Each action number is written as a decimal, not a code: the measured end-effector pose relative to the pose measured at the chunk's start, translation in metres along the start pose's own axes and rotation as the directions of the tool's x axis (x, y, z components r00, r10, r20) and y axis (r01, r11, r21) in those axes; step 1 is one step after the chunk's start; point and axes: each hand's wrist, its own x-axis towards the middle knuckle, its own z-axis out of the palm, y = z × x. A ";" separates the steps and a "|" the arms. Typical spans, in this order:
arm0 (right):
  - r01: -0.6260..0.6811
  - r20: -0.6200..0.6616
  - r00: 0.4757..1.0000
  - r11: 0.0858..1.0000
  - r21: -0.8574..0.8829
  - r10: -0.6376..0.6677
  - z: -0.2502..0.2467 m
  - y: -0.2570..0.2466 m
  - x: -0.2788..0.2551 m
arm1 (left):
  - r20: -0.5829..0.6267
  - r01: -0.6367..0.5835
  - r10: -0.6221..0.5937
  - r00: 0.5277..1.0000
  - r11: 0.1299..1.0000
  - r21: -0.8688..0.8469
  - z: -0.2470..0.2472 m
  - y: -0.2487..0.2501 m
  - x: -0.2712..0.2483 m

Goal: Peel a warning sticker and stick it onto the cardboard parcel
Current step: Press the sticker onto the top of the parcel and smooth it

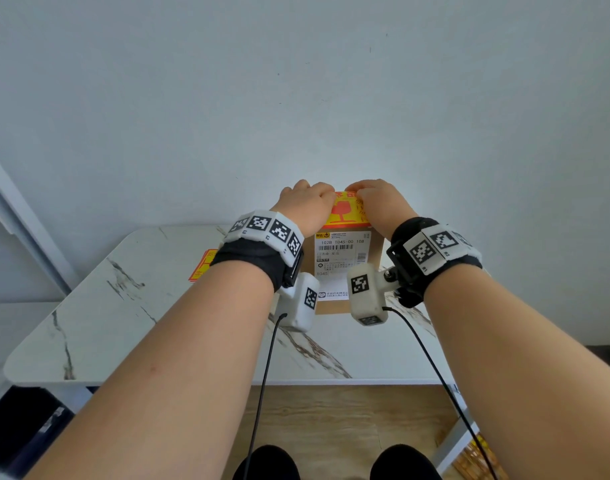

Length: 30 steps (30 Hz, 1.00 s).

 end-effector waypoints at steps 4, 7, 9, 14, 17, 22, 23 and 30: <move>-0.062 0.034 0.998 0.965 0.256 0.055 -0.001 0.009 -0.005 | 0.042 -0.028 0.024 0.999 0.993 0.114 0.000 0.002 0.000; -0.097 0.014 0.995 0.956 0.278 0.097 0.001 0.010 -0.005 | 0.016 0.018 -0.020 1.000 0.989 0.144 0.001 0.005 0.001; -0.125 -0.025 0.990 0.957 0.262 0.136 0.001 0.009 -0.005 | -0.003 0.034 -0.034 0.999 0.984 0.176 0.003 0.007 0.003; -0.129 -0.062 0.989 0.984 0.123 0.138 0.000 0.007 -0.004 | 0.047 0.044 -0.058 0.997 0.966 0.255 0.004 0.008 0.002; -0.142 -0.049 0.988 0.986 0.084 0.146 0.000 0.006 -0.001 | 0.069 0.103 -0.122 0.990 0.967 0.235 0.002 0.008 0.002; -0.157 -0.050 0.986 0.987 0.043 0.159 0.001 0.000 0.003 | 0.078 0.045 -0.068 0.995 0.961 0.272 0.000 0.012 0.000; -0.155 -0.050 0.986 0.987 0.046 0.157 0.002 0.001 0.003 | 0.068 0.059 -0.079 0.995 0.963 0.263 0.001 0.011 0.001; -0.024 -0.125 0.992 1.000 -0.020 0.021 0.002 0.000 -0.005 | -0.008 0.112 -0.112 0.994 0.994 0.021 0.007 0.004 0.003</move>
